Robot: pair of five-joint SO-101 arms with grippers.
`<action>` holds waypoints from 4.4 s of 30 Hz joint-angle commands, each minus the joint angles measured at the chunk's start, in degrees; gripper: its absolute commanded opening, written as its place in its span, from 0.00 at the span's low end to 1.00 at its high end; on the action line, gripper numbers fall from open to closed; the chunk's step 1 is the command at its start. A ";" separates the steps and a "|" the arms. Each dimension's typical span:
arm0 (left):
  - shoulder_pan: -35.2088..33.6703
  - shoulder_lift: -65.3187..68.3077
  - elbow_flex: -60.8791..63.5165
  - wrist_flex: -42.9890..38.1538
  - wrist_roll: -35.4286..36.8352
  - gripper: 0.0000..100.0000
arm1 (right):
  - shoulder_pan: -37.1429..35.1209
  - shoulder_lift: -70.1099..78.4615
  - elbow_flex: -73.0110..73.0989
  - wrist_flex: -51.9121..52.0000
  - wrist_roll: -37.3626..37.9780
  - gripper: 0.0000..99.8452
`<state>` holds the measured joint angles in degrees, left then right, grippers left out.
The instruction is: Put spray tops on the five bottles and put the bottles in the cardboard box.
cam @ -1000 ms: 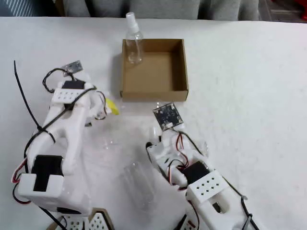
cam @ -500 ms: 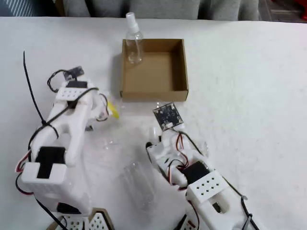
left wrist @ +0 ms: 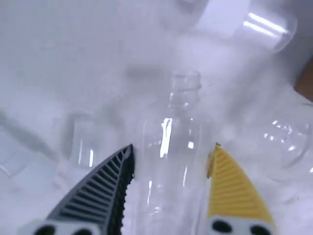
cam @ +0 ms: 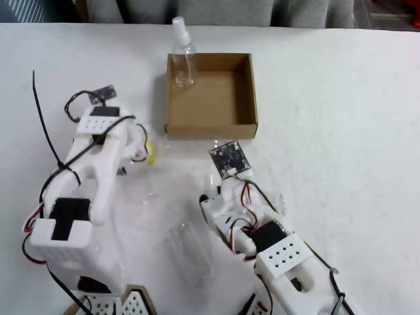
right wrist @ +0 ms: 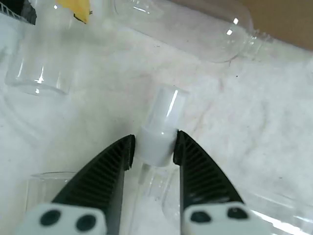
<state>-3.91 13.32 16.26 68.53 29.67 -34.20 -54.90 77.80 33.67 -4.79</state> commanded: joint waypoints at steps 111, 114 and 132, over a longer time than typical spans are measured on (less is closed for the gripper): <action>27.82 -117.58 76.92 -41.67 -30.68 0.02 | 5.58 -2.42 -48.35 -10.24 12.04 0.02; 27.82 -117.58 76.92 -41.67 -30.68 0.02 | 5.58 -1.36 -48.35 -10.07 12.04 0.02; 27.82 -117.58 76.66 -41.58 -30.68 0.02 | 5.05 -1.27 -41.85 -9.71 11.60 0.02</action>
<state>24.66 -103.34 93.80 28.70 -0.22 -28.31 -55.69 35.69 24.62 6.64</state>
